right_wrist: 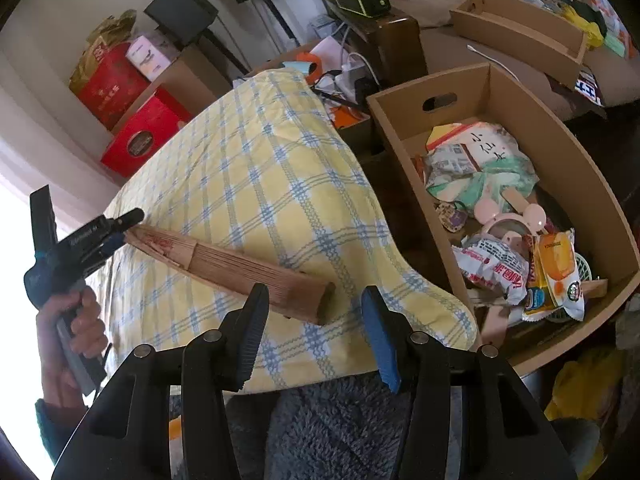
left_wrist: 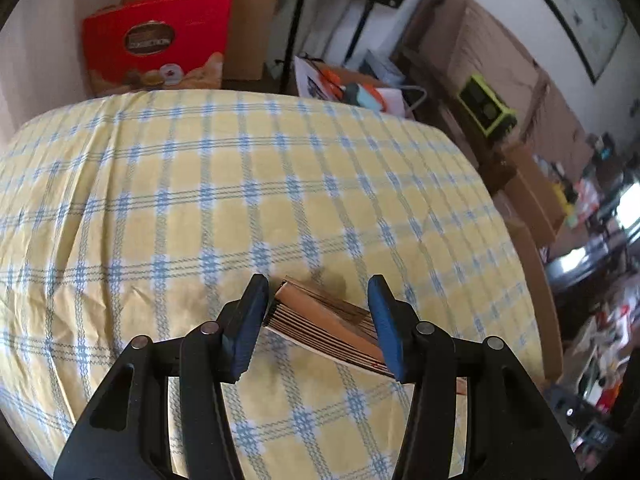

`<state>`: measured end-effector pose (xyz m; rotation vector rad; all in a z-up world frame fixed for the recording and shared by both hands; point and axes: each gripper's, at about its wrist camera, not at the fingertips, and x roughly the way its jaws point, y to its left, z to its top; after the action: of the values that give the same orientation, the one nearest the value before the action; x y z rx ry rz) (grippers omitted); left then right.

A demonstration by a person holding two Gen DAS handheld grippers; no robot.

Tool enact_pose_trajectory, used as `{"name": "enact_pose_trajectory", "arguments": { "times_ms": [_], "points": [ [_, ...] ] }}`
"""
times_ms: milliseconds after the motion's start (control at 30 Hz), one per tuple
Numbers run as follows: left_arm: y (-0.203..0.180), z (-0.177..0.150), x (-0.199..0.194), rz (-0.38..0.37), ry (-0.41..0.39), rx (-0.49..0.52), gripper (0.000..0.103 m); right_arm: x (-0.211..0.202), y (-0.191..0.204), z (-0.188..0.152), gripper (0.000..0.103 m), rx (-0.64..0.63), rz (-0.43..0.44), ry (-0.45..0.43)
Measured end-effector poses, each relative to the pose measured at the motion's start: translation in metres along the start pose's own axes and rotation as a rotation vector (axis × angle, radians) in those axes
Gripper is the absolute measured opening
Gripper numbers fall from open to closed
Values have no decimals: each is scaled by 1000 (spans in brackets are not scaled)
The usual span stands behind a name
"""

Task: Organize objects
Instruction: 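Lift the wooden slat off the table with the left tool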

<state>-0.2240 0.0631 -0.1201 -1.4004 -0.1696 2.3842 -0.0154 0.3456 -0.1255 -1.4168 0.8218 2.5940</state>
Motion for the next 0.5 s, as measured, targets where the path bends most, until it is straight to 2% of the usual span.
{"name": "enact_pose_trajectory", "arguments": {
  "times_ms": [100, 200, 333, 500],
  "points": [
    [-4, -4, -1, -33, 12, 2, 46, 1, 1, 0, 49, -2, 16, -2],
    [-12, -8, -4, -39, 34, 43, 45, -1, 3, -1, 48, -30, -39, -20],
    [-21, -6, -19, -54, 6, 49, 42, -12, -5, 3, 37, -12, -43, -60],
    [-42, -1, -32, 6, -31, 109, 40, -18, -6, 5, 36, -22, -61, -75]
  ]
}}
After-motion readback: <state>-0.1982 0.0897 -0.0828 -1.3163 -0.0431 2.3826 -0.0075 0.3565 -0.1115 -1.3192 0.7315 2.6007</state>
